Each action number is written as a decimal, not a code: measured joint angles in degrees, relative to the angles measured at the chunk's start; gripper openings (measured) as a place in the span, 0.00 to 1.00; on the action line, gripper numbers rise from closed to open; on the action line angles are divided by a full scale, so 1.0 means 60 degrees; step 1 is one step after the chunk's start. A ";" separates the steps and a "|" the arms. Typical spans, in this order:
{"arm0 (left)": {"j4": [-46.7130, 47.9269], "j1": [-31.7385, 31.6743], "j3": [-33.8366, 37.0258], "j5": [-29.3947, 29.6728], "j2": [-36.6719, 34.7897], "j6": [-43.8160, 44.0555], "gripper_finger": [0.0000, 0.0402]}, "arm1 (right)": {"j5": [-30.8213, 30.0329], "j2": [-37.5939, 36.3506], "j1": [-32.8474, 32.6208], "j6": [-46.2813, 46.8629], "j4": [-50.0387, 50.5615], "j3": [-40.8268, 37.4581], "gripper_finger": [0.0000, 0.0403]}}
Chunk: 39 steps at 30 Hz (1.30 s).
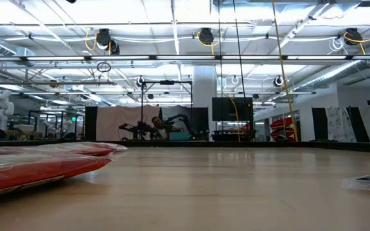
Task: Sort popcorn bags into baskets
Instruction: Put the popcorn bag into the transparent bin
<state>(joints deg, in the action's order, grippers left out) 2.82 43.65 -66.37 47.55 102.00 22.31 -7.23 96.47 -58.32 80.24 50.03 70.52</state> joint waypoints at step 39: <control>0.0002 -0.0640 0.0000 -0.0018 0.0000 -0.0063 0.36 | -0.3227 0.0012 -0.0172 0.1224 -0.3416 -0.3268 0.02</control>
<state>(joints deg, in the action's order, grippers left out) 2.83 39.81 -66.37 47.44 102.00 21.93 -26.60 96.55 -59.35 87.58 29.53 50.92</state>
